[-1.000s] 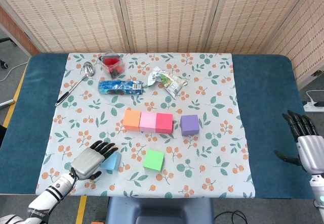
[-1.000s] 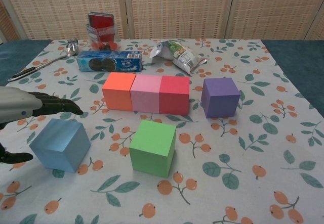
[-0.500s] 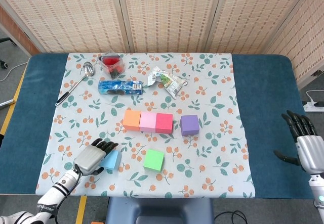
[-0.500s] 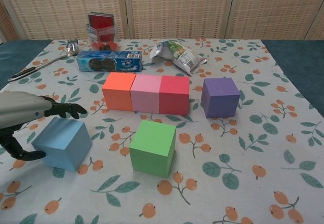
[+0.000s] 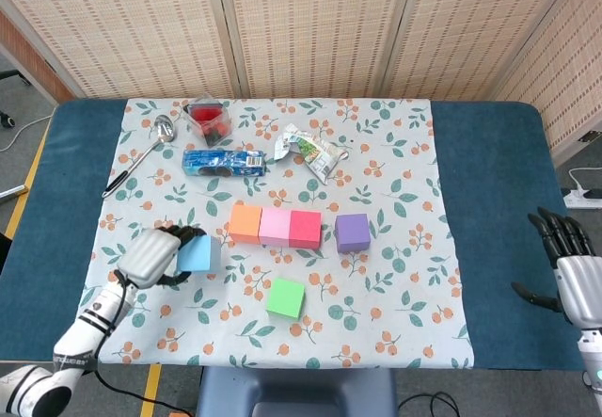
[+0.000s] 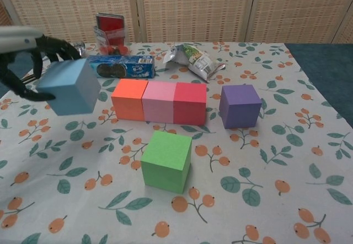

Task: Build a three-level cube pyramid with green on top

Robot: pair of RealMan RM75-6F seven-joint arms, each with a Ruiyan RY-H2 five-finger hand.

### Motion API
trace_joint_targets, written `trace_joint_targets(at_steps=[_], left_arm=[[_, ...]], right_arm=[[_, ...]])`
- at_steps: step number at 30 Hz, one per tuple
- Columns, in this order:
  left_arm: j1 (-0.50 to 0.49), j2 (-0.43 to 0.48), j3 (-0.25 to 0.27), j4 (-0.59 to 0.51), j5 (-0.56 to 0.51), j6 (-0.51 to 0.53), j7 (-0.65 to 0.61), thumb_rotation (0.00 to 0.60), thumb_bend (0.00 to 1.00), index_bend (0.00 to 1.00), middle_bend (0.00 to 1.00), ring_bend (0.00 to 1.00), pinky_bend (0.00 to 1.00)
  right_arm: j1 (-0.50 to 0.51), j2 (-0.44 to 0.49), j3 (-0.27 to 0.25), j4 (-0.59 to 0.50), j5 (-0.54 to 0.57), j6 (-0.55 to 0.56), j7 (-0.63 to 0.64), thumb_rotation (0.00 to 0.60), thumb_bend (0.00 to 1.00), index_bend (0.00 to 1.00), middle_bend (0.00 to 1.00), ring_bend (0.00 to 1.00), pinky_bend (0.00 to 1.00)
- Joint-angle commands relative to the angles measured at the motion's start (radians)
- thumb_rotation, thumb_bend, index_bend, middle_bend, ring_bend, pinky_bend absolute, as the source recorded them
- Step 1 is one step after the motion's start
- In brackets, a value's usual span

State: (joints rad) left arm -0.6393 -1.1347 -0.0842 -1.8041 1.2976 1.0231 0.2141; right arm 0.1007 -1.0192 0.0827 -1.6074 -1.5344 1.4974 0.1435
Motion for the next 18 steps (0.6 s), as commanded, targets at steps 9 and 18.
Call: trace_joint_targets(at_steps=[9, 18], left_arm=[[-0.262, 0.065, -0.175, 0.035, -0.192, -0.274, -0.022, 0.6, 0.31, 0.42, 0.51, 0.53, 0.41], [-0.427, -0.06, -0.144, 0.091, -0.465, -0.299, 0.181, 0.6, 0.31, 0.39, 0.51, 0.52, 0.4]], right_arm=[[-0.004, -0.005, -0.005, -0.015, -0.005, 0.006, -0.019, 0.6, 0.0, 0.0, 0.0, 0.0, 0.0], [-0.012, 0.002, -0.008, -0.026, -0.002, 0.01, -0.025, 0.6, 0.0, 0.0, 0.0, 0.0, 0.0]])
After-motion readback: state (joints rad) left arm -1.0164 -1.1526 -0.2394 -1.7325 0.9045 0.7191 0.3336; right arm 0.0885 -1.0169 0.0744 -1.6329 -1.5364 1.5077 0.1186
